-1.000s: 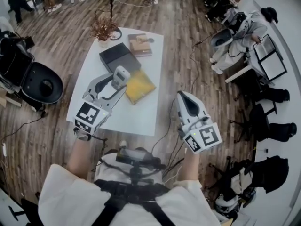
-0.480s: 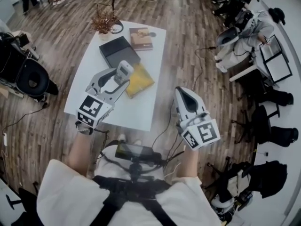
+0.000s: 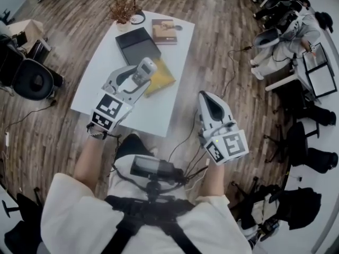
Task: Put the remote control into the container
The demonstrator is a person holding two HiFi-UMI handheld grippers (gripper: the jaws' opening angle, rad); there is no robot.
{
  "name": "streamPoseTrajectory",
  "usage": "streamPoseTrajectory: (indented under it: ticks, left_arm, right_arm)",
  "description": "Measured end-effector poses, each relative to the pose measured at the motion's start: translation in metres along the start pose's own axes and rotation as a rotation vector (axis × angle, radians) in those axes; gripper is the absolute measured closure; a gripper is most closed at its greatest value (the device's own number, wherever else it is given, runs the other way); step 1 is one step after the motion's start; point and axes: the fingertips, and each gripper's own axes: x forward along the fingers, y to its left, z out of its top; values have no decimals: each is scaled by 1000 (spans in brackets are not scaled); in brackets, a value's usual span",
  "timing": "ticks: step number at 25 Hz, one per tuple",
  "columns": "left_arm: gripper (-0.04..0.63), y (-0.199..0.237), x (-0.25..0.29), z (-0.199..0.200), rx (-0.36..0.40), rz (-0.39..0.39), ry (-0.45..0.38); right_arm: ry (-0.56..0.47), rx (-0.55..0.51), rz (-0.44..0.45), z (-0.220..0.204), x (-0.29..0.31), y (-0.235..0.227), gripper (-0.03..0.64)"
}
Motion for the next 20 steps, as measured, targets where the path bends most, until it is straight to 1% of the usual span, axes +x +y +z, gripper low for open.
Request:
streamPoseTrajectory:
  ticks: [6, 10, 14, 16, 20]
  left_arm:
    - [365, 6, 25, -17, 12, -43, 41]
    - [365, 17, 48, -34, 30, -82, 87]
    - [365, 32, 68, -50, 45, -108, 123]
    - [365, 40, 79, -60, 65, -125, 141]
    - [365, 50, 98, -73, 136, -174, 170]
  right_arm:
    - [21, 16, 8, -10, 13, -8, 614]
    - [44, 27, 5, -16, 25, -14, 614]
    - [58, 36, -21, -23, 41, -23, 614]
    - [70, 46, -38, -30, 53, -28, 614]
    - [94, 62, -63, -40, 69, -37, 614]
